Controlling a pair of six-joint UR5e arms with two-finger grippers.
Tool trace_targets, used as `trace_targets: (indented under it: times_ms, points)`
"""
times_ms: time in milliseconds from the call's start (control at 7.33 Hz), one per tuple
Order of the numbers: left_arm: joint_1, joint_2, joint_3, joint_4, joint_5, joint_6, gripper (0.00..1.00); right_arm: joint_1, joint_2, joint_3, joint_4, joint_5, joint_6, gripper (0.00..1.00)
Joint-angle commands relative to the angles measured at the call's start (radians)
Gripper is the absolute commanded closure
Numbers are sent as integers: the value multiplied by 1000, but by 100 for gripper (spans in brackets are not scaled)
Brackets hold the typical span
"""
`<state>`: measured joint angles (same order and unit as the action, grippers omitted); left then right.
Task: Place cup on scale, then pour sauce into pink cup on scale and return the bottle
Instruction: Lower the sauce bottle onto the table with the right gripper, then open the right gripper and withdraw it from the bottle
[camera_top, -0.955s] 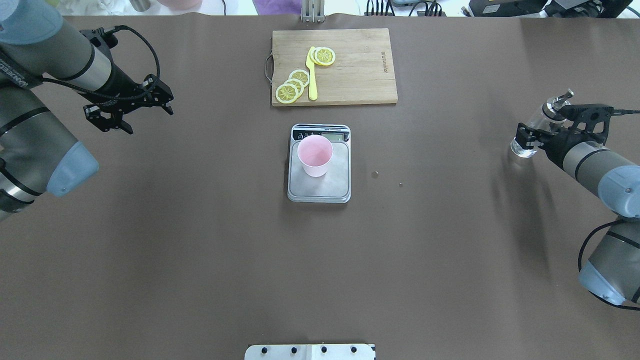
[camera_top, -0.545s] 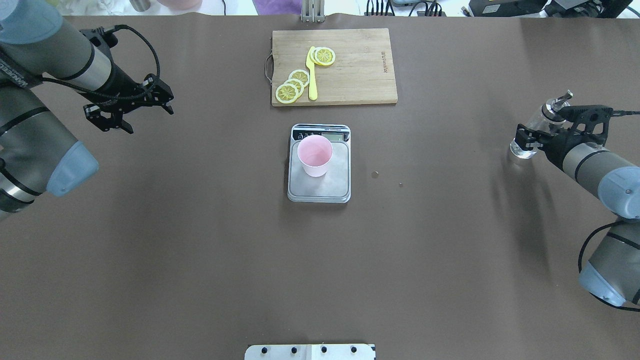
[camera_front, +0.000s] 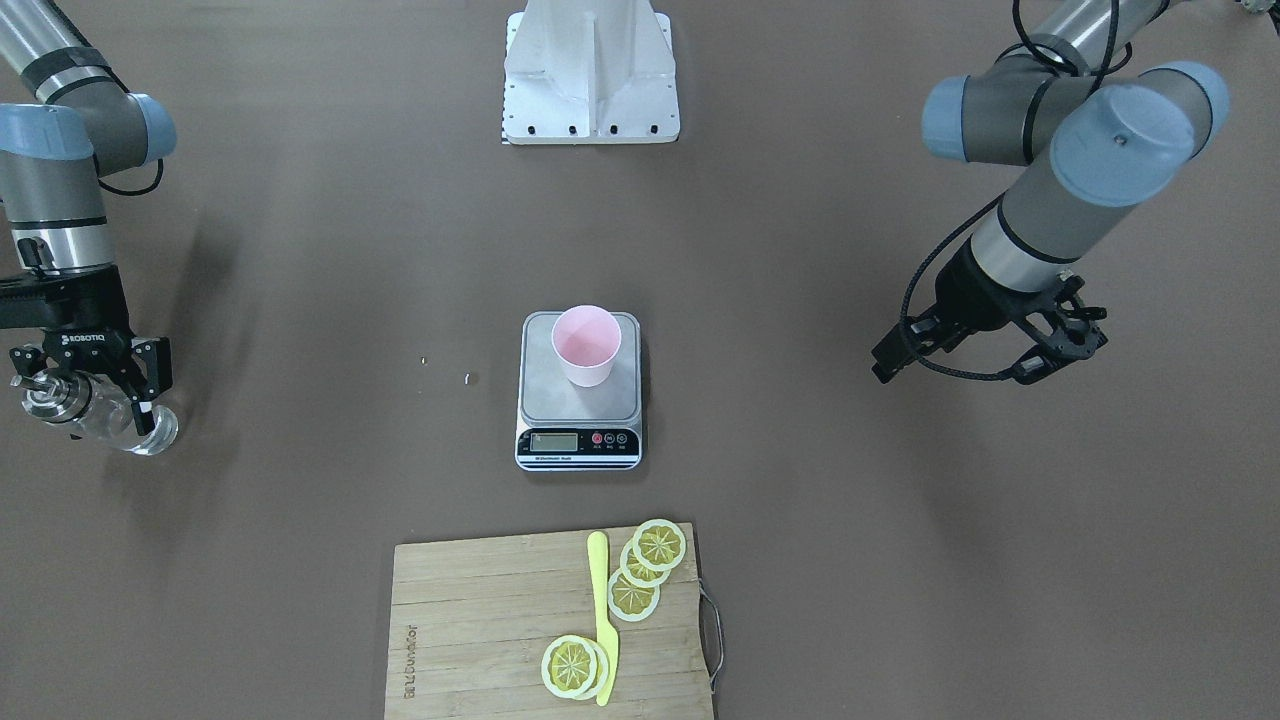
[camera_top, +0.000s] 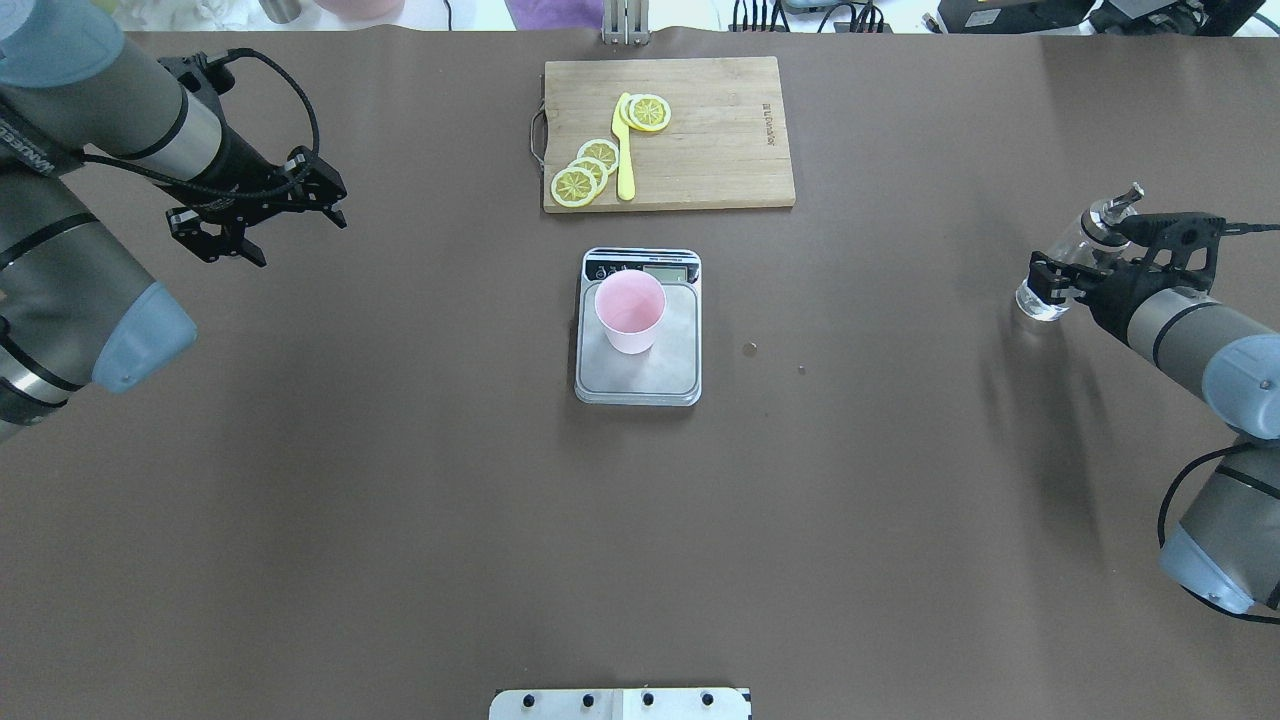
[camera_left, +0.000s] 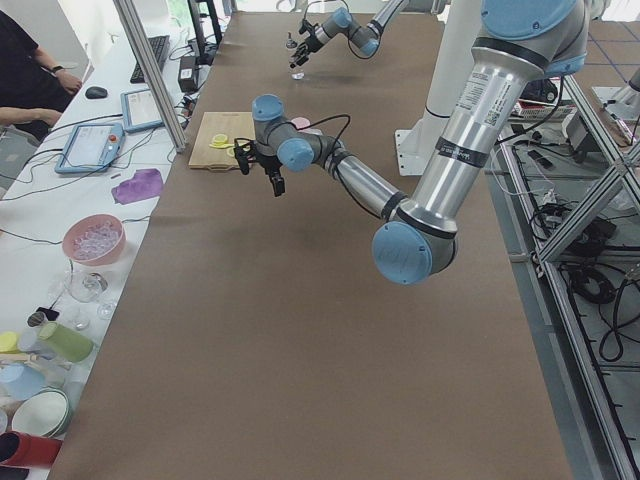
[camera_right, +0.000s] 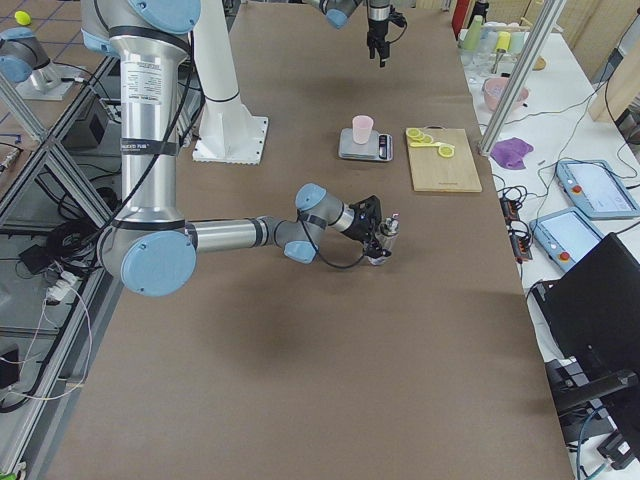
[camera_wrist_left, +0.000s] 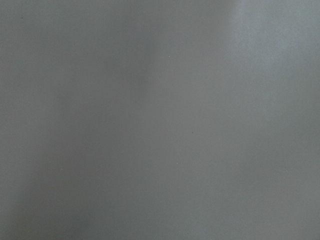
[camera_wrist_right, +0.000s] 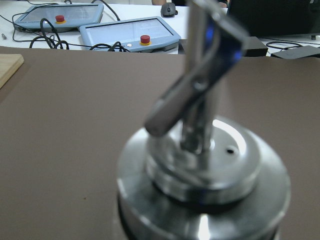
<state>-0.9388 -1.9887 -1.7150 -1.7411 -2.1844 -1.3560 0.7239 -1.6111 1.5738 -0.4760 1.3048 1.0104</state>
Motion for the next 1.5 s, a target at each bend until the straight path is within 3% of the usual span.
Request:
trace_targets:
  times_ms: [0,273,682,1091,1364]
  points:
    - [0,1,2,0,2,0,1,0,-3,-2,0,-4,1,29]
    - [0,1,2,0,2,0,1,2,-4,5,2,-4,2,4]
    - [0,1,3,2,2,-5,1,3,-16,26,2,-4,1,0]
    - [-3,-2,0,8,2,-5,1,-1,-171,165,2,33,14,0]
    - [-3,-2,0,15,2,-5,1,-6,-220,209,2,50,17,0]
